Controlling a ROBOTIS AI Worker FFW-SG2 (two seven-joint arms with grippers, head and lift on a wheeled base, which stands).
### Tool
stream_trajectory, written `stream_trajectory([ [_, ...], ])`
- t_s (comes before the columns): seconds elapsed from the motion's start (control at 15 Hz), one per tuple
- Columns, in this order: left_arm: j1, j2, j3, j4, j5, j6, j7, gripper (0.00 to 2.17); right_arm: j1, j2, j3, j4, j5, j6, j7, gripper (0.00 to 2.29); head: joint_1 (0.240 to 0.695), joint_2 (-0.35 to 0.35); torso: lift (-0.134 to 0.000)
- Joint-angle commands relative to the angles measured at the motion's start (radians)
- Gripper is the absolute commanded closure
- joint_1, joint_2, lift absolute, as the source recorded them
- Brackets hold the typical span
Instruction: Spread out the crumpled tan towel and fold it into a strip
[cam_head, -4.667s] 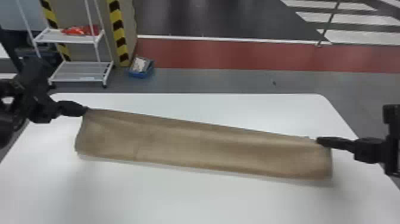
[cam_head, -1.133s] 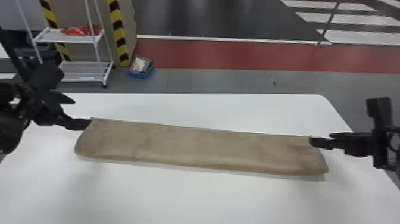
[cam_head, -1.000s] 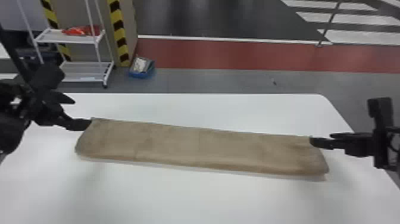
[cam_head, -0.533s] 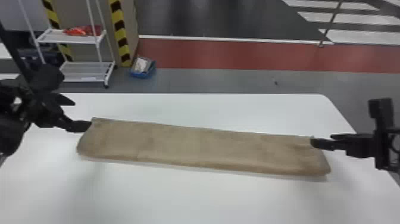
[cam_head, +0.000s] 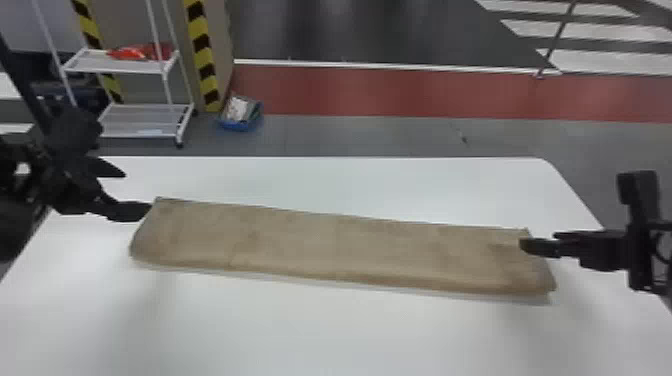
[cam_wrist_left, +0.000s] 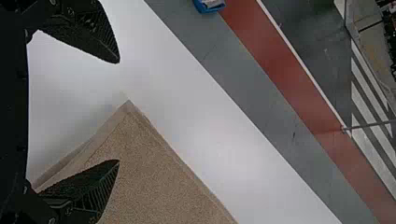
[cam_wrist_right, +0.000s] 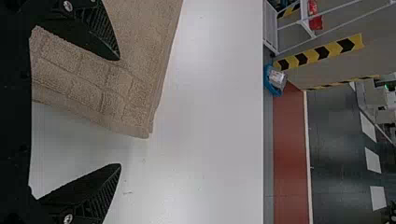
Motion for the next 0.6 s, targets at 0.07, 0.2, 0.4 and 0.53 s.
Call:
stream_trajectory([
  [0.07,0.007,0.005,0.004,-0.002,0.002,0.0,-0.003,0.15,0.001,0.006,0.003,-0.001,0.0,0.006,0.0,0.08,0.695,-0.064,-0.124],
  [0.2,0.015,0.007,0.01,-0.008,0.003,0.0,-0.008,0.15,0.001,0.007,0.003,-0.01,0.0,0.019,-0.001,0.08,0.695,-0.059,-0.124],
  [0.4,0.026,0.01,0.014,-0.019,0.012,0.003,-0.017,0.15,0.001,0.01,0.004,-0.012,0.002,0.022,-0.001,0.08,0.695,-0.055,-0.124],
  [0.53,0.029,0.01,0.014,-0.03,0.012,0.009,-0.021,0.15,0.001,0.01,0.004,-0.012,0.0,0.022,-0.001,0.08,0.695,-0.054,-0.124],
])
